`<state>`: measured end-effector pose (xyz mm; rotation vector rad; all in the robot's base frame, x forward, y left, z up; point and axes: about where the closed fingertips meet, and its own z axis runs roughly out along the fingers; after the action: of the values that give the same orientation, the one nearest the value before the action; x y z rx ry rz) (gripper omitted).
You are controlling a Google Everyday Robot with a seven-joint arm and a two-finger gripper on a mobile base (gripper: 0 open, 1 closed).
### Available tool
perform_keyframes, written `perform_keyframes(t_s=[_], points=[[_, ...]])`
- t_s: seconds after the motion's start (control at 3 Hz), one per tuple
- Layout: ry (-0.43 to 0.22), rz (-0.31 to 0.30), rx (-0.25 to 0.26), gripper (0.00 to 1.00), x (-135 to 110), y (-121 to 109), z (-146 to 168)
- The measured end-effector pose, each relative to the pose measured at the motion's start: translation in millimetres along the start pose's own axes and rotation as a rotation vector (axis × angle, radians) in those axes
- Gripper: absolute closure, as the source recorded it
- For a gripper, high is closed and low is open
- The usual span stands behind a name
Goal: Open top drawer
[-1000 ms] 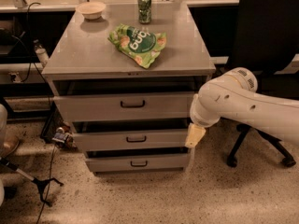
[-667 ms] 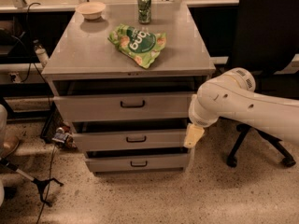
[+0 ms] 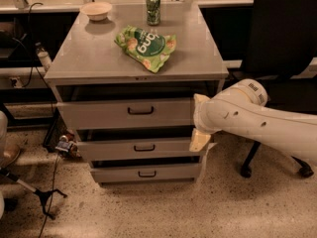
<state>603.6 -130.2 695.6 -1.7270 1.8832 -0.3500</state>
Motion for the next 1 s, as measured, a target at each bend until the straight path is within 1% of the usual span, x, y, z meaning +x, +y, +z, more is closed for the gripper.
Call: perform_keyframes(t_s=[0.33,0.67,1.0], points=[[-0.058,-0.05,0.032,0.0,-17.3,-11.7,11.9],[-0.099,-0.083,0.013,0.0,-32.4,-16.7,31.8],[-0.118,-0.1,-0.002,0.0,-40.5,-22.0,48.5]])
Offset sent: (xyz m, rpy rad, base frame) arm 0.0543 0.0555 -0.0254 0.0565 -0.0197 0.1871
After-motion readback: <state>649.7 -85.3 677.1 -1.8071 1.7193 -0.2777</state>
